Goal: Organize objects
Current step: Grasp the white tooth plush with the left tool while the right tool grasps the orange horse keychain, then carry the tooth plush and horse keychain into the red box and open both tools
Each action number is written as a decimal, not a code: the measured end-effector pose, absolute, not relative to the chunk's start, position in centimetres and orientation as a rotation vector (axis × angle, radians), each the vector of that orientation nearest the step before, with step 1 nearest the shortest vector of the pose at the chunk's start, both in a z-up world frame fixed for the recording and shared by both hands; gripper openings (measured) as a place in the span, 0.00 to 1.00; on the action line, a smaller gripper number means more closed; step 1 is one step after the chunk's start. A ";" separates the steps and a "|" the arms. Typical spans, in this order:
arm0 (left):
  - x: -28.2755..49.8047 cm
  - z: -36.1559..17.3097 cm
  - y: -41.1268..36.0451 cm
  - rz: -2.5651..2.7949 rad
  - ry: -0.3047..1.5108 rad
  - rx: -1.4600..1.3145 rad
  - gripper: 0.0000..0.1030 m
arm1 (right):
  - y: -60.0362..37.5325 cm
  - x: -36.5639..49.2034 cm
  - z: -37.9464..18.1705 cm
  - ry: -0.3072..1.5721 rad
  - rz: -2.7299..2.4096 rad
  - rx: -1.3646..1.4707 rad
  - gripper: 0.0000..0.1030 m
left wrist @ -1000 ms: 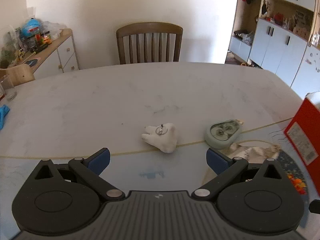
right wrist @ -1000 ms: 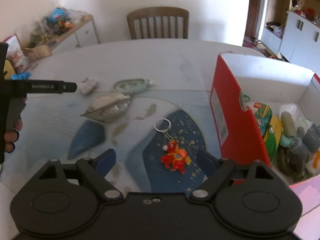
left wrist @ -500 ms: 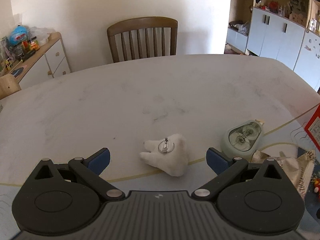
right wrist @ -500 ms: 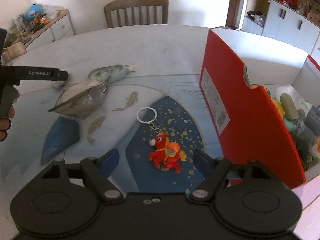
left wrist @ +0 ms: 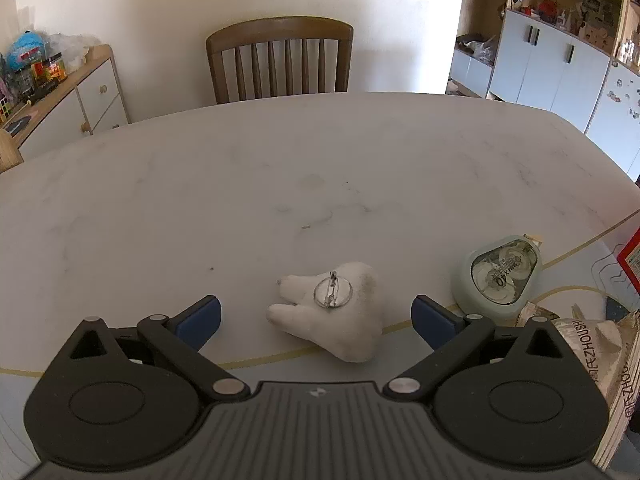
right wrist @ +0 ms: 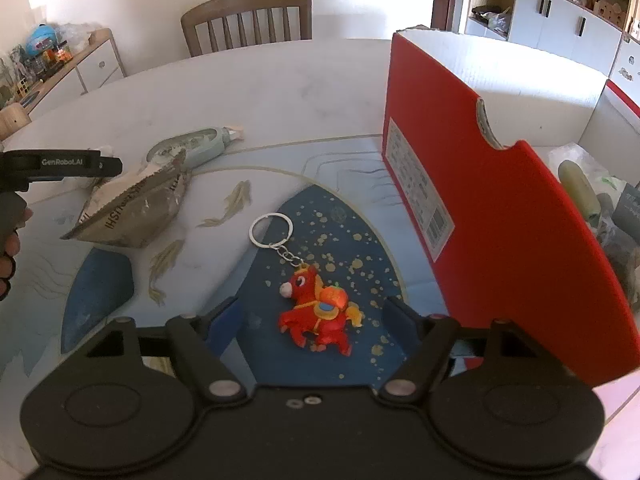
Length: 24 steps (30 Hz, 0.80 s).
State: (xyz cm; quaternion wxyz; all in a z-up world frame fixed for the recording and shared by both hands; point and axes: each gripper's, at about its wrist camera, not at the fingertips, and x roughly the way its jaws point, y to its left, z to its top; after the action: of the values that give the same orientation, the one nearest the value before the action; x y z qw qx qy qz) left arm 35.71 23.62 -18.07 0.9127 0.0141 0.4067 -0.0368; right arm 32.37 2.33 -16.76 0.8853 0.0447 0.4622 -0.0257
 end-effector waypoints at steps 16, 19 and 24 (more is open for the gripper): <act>34.5 -17.2 23.0 -0.073 0.818 0.077 0.54 | 2.5 32.1 -16.5 0.963 -0.028 0.038 0.38; 33.9 -16.6 22.8 -0.073 0.821 0.086 0.54 | 2.5 31.9 -15.9 0.957 0.018 0.042 0.36; 32.6 -15.4 22.3 -0.062 0.842 0.101 0.54 | 2.2 31.0 -14.7 0.944 0.052 0.073 0.35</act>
State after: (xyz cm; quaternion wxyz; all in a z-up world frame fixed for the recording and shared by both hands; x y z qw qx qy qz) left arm 32.65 22.31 -15.43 0.9109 0.0488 0.4085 -0.0302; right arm 31.01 2.16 -14.73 0.8897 0.0354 0.4546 0.0249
